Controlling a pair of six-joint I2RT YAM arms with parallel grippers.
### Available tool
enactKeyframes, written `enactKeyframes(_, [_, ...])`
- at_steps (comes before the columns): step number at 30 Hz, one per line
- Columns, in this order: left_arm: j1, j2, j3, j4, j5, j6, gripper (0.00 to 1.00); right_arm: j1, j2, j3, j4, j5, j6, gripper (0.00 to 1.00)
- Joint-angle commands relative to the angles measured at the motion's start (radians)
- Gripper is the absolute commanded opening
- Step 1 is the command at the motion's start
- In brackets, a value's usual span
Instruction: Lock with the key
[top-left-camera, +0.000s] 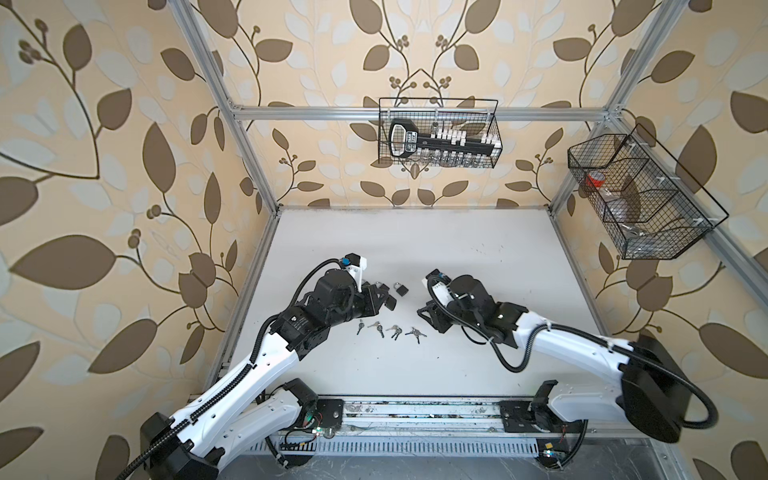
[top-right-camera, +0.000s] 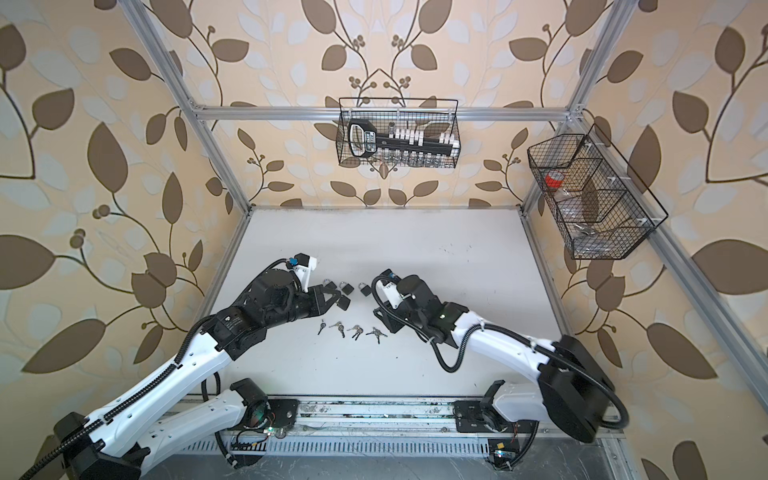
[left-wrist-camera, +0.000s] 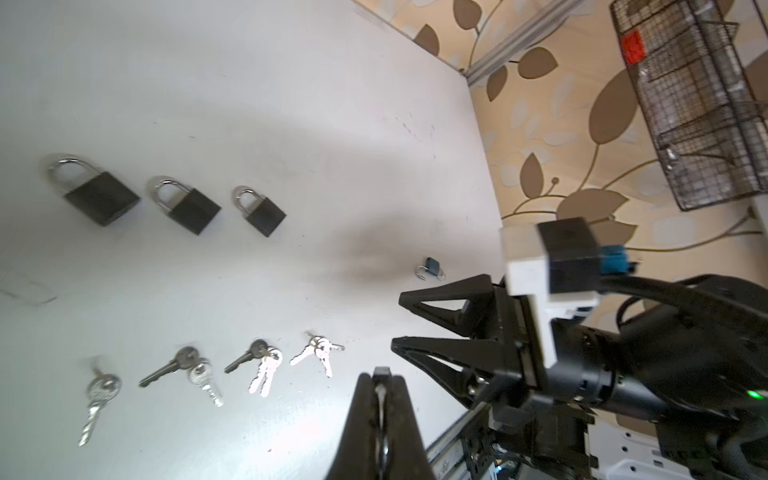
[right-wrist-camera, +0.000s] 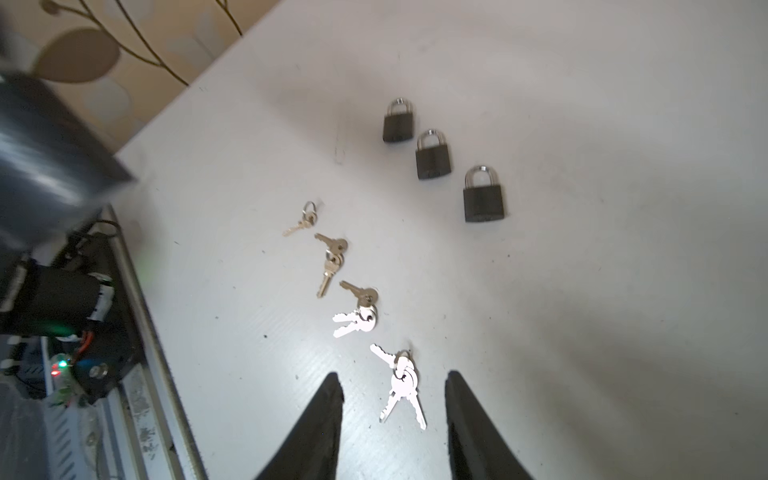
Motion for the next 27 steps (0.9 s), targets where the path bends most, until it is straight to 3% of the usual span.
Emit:
enactKeyframes(1, [0.008,0.008,0.011,0.200,0.167,0.009,0.00,0.009,-0.156,-0.053,0.039,0.069,-0.082,0.43])
enactKeyframes(6, [-0.009,0.092,0.059,0.298,0.295,0.010,0.00,0.009,-0.374,-0.073,0.044,0.076,-0.203,0.51])
enactKeyframes(10, [-0.093,0.141,0.097,0.318,0.255,0.029,0.00,0.009,-0.442,-0.046,-0.001,0.040,-0.291,0.56])
enactKeyframes(14, [-0.166,0.174,0.116,0.328,0.186,0.039,0.00,0.021,-0.449,-0.016,-0.040,-0.018,-0.342,0.59])
enactKeyframes(27, [-0.184,0.188,0.134,0.324,0.168,0.036,0.00,0.165,-0.344,0.017,-0.054,0.187,-0.411,0.62])
